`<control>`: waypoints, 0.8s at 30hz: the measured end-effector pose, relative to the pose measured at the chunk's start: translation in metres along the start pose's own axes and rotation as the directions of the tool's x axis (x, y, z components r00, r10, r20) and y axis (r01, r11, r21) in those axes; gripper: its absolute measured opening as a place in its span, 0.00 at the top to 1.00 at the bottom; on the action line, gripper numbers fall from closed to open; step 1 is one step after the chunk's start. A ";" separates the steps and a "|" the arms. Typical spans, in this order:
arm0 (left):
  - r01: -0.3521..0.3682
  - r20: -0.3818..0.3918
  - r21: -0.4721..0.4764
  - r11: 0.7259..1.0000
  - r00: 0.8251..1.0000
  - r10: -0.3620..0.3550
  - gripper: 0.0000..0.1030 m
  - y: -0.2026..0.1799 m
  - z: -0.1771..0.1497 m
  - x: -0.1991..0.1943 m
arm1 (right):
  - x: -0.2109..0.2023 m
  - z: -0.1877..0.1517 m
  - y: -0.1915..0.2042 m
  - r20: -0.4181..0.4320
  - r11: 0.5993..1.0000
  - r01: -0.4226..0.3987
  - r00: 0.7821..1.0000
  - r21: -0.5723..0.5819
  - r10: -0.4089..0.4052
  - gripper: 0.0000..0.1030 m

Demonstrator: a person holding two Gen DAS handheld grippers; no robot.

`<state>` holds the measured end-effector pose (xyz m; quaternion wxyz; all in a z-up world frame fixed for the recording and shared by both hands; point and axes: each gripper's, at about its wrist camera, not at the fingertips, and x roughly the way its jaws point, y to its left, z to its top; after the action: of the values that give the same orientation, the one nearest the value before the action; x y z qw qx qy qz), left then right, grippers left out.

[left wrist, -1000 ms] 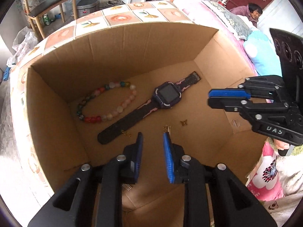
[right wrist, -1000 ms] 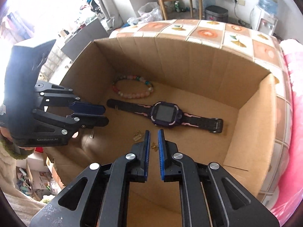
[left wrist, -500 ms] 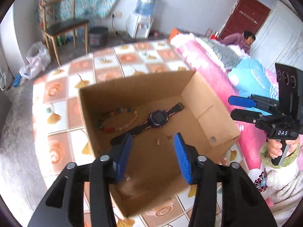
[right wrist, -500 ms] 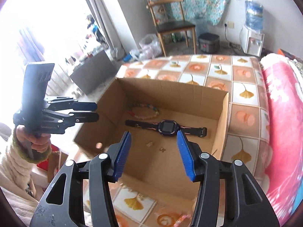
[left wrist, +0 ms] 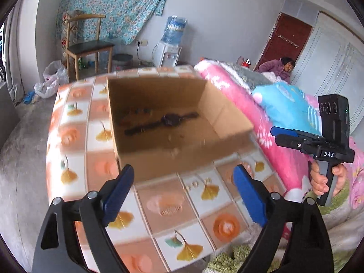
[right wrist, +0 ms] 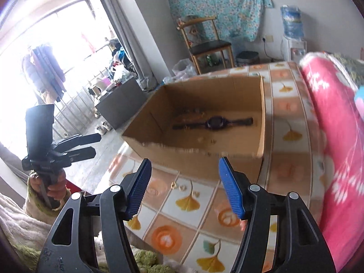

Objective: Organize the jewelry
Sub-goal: 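Move both open grippers back toward the gold hoop rings on the table, then close the right gripper on a gold piece while the left gripper closes on a gold hoop ring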

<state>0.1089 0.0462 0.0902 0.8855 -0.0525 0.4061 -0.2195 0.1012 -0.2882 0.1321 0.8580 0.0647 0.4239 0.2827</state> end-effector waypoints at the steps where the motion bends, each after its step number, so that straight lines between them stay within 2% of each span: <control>1: -0.003 -0.009 0.000 1.000 1.000 0.003 0.15 -0.002 -0.009 0.007 | 0.007 -0.007 -0.001 -0.014 1.000 0.002 1.000 0.016 -0.002 0.43; 4: -0.014 -0.051 -0.017 1.000 0.999 0.013 0.15 -0.003 -0.027 0.029 | 0.027 -0.022 -0.004 -0.056 0.999 0.003 0.998 0.050 0.000 0.43; 7: -0.061 -0.083 -0.009 0.998 0.995 0.060 0.15 -0.003 -0.043 0.056 | 0.045 -0.032 -0.002 -0.101 0.999 0.035 0.994 0.039 -0.031 0.43; 11: -0.158 -0.112 0.078 0.984 0.980 0.166 0.15 -0.008 -0.060 0.087 | 0.071 -0.043 -0.002 -0.159 0.997 0.074 0.985 0.019 -0.070 0.43; 14: -0.201 -0.117 0.134 0.970 0.969 0.217 0.15 -0.011 -0.069 0.105 | 0.086 -0.049 -0.004 -0.184 0.996 0.087 0.979 0.013 -0.083 0.50; 17: -0.198 -0.109 0.153 0.968 0.970 0.215 0.15 -0.016 -0.073 0.112 | 0.100 -0.050 -0.002 -0.200 0.995 0.096 0.975 -0.004 -0.095 0.58; 20: -0.192 -0.079 0.174 0.966 0.975 0.208 0.16 -0.020 -0.075 0.114 | 0.112 -0.050 -0.002 -0.209 0.995 0.097 0.973 -0.023 -0.100 0.62; 24: -0.192 -0.060 0.203 0.960 0.976 0.207 0.28 -0.025 -0.076 0.118 | 0.122 -0.050 -0.001 -0.220 0.992 0.112 0.968 -0.056 -0.121 0.66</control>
<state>0.1118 -0.0211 -0.0354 0.8870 0.0849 0.4210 -0.1699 0.1220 -0.2291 0.0155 0.8212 -0.0109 0.5146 0.2463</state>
